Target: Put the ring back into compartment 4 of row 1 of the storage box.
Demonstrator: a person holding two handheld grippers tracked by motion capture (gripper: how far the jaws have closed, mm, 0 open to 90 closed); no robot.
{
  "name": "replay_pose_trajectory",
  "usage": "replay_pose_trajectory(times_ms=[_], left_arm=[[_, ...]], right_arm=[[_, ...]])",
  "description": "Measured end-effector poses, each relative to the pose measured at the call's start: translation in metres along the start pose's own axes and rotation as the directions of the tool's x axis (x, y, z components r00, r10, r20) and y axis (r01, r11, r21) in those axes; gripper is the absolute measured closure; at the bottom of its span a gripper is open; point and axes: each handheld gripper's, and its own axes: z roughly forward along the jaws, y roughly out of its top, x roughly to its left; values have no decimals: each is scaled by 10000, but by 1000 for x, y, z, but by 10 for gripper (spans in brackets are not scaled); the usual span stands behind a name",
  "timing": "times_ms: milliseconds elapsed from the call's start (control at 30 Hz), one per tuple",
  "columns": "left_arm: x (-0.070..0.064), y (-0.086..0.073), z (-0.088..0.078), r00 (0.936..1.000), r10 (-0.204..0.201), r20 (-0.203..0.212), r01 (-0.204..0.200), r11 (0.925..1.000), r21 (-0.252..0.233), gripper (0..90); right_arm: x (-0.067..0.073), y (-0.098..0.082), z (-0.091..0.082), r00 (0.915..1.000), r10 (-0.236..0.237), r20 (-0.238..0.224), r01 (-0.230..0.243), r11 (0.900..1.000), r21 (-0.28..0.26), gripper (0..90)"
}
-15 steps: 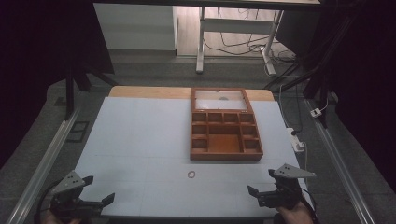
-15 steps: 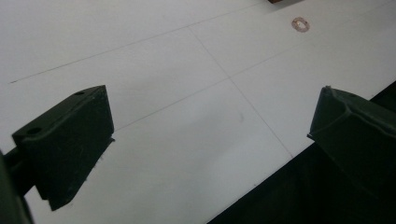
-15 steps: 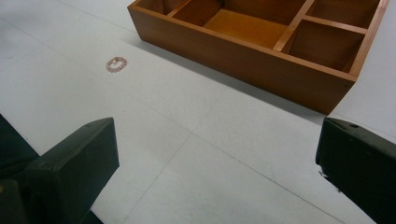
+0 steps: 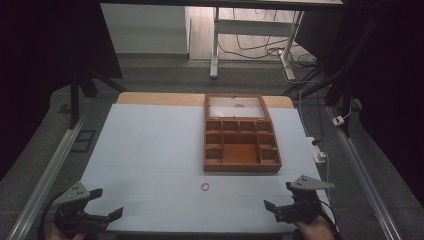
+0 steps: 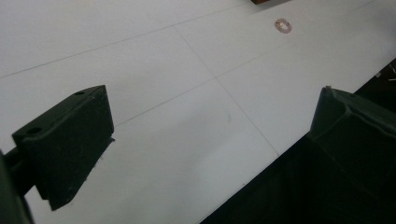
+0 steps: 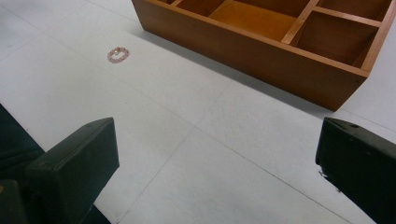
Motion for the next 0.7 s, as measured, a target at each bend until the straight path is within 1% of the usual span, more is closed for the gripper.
replay_pose_trajectory(times_ms=[133, 400, 433, 500, 533, 600, 700], left_arm=[[0, 1, 1, 10000, 12, 31, -12, 10000, -28, 0], [-1, 3, 3, 9999, 144, -93, -145, 9999, -36, 0], [-1, 3, 4, 9998, 162, -98, -163, 9998, -61, 0], [-1, 5, 5, 9998, 183, -91, -184, 9998, -48, 0], [-1, 5, 6, 9997, 200, -107, -200, 9998, -49, 0], [-1, 7, 8, 9997, 235, -77, -235, 9997, -16, 0], [-1, 8, 10, 9995, 301, -48, -301, 9995, 57, 0]], right_arm=[[0, 0, 0, 10000, 52, -34, -51, 10000, 39, 0], [-2, 0, -1, 9998, 188, 42, -188, 9998, 9, 0], [-2, 0, -2, 9996, 283, 40, -282, 9995, -141, 0], [-3, 0, -2, 9995, 325, 19, -325, 9994, -140, 0], [-3, 0, -3, 9989, 456, -97, -459, 9986, -248, 0], [-2, 1, -3, 9989, 450, -114, -453, 9986, -285, 0], [1, 4, -3, 9997, 203, -97, -206, 9992, -354, 0]])
